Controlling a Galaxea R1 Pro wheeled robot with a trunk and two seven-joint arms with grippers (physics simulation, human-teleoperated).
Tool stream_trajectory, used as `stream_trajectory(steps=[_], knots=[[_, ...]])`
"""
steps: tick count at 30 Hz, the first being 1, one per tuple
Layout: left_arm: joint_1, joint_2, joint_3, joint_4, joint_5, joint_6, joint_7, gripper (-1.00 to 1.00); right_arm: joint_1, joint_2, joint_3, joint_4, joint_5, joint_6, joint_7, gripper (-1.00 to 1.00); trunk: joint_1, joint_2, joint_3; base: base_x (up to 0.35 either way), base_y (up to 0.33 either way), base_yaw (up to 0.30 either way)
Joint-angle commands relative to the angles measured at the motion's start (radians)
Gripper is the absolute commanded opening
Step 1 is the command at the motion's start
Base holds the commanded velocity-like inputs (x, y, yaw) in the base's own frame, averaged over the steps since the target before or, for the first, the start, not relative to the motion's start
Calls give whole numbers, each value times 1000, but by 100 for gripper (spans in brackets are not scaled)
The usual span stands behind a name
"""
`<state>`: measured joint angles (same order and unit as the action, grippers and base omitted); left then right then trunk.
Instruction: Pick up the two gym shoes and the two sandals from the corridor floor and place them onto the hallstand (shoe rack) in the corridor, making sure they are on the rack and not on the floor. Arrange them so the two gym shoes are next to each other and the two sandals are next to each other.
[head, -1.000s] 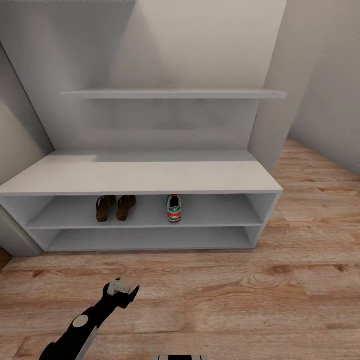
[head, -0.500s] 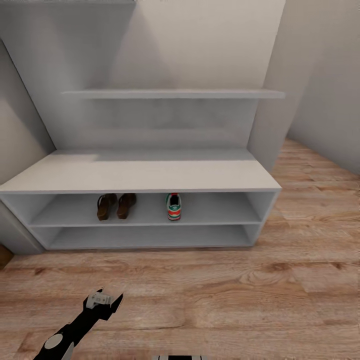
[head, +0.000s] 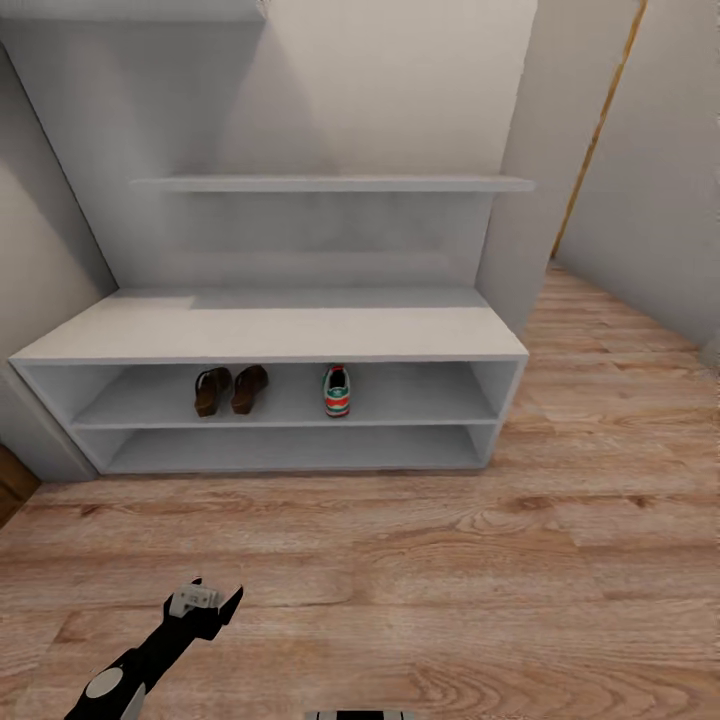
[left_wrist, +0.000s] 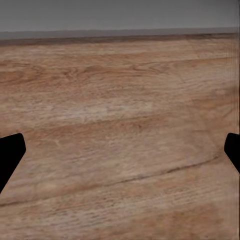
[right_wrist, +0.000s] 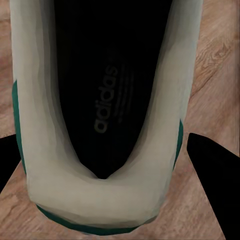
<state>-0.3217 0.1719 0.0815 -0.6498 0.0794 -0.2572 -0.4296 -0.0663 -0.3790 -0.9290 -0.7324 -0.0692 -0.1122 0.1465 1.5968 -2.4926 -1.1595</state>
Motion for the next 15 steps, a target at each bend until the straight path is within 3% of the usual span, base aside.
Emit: stream_trajectory(steps=[1, 8, 15], knots=[[0, 0, 3, 1, 8, 2, -9, 100, -1, 0, -4, 1, -7, -3, 8, -100, -1, 0, -1, -257, -181, 0], [0, 0, 3, 1, 9, 3, -9, 100, -1, 1, -4, 1, -8, -3, 8, -100, -1, 0, 2, -234, -158, 72], [0, 1, 3, 1, 9, 5, -9, 100, -1, 4, -4, -2, -10, -3, 12, -100, -1, 0, 4, -43, -26, 59]])
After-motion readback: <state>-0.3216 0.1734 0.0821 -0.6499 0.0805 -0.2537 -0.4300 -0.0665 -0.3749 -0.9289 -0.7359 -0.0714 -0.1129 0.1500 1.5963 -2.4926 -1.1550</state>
